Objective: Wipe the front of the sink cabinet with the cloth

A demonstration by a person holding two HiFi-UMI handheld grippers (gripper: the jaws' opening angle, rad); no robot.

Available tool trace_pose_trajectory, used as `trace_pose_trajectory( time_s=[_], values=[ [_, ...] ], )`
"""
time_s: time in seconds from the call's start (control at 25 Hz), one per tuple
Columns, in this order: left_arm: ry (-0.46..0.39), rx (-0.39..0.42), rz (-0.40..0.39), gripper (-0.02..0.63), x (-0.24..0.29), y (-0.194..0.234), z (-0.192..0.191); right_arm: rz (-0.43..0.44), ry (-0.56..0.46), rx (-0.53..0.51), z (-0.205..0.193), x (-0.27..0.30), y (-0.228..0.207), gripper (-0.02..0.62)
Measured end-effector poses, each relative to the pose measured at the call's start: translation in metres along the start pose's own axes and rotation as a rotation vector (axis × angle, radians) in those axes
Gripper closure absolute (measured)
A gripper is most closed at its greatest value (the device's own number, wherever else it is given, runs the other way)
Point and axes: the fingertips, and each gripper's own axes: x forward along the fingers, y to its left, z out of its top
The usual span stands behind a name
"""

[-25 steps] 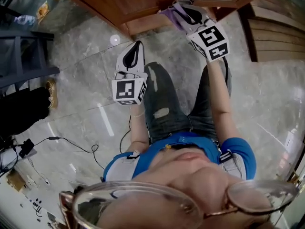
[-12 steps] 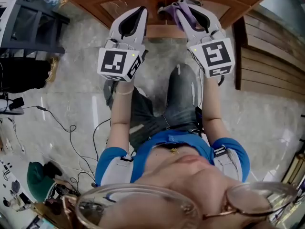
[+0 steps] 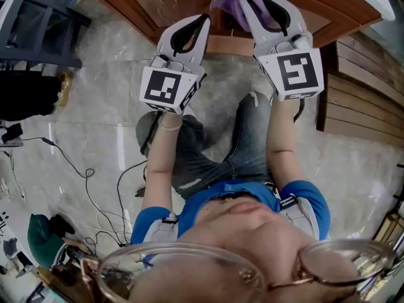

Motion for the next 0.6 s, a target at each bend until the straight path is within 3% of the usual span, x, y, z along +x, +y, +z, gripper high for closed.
trace_pose_trajectory(
  time_s=[0.12, 0.36, 0.6],
  values=[
    [0.003, 0.008, -0.027, 0.606, 0.002, -0.002, 0.004, -0.031, -0.007, -0.032, -0.001, 0.006, 0.000, 0.541],
    [-0.037, 0.011, -0.095, 0.606, 0.017, -0.016, 0.010, -0.008, -0.010, -0.015, 0.001, 0.005, -0.003, 0.541],
    [0.009, 0.022, -0.100, 0.606, 0.025, -0.019, -0.008, -0.027, -0.011, 0.015, -0.006, -0.010, -0.019, 0.541]
  ],
)
